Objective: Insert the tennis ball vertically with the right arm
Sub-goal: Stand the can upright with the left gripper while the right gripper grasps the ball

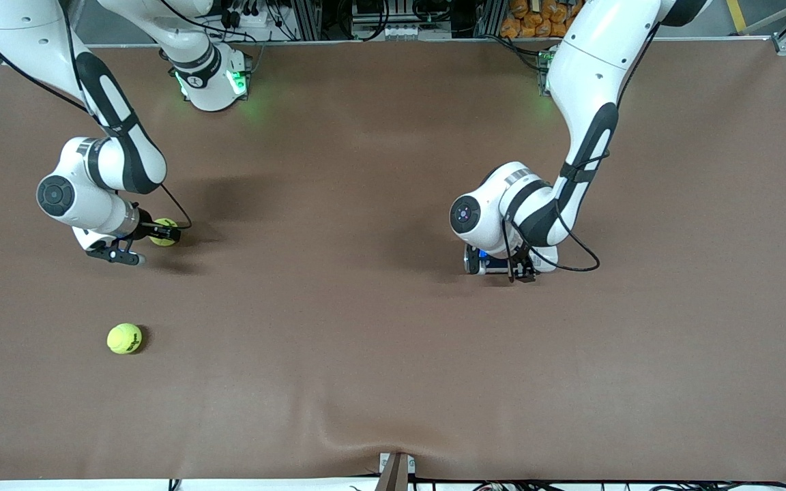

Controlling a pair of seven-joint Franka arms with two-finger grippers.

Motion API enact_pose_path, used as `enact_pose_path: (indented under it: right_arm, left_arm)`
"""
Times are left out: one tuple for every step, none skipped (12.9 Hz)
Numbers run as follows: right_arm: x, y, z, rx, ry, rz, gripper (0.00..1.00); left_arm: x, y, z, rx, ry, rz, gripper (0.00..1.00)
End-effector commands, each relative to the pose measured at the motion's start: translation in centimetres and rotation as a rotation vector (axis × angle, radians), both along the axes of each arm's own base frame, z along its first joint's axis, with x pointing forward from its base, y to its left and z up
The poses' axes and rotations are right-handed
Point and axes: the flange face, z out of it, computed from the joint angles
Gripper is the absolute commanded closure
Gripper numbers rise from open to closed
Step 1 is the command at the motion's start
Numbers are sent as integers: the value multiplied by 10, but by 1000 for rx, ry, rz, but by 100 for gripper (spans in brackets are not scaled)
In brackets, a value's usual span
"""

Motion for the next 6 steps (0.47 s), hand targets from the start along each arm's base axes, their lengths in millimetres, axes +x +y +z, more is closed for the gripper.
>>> enact_pose_path:
  right_arm:
    - [-3, -3, 8, 4, -23, 0, 42]
    - [-1, -3, 14, 3, -32, 2, 45]
    - [1, -3, 22, 2, -46, 2, 48]
    - [3, -3, 31, 1, -55, 0, 50]
    - [4, -3, 40, 1, -61, 0, 51]
    - [6, -3, 53, 1, -70, 2, 53]
  left_arm:
    - [2, -1, 1, -2, -25, 2, 33]
    - [2, -2, 1, -3, -27, 1, 33]
    - [4, -3, 3, -6, -30, 2, 32]
    - [8, -7, 8, -16, -40, 3, 32]
    - [9, -12, 13, -27, -46, 3, 31]
    - [12, -24, 17, -46, -58, -4, 31]
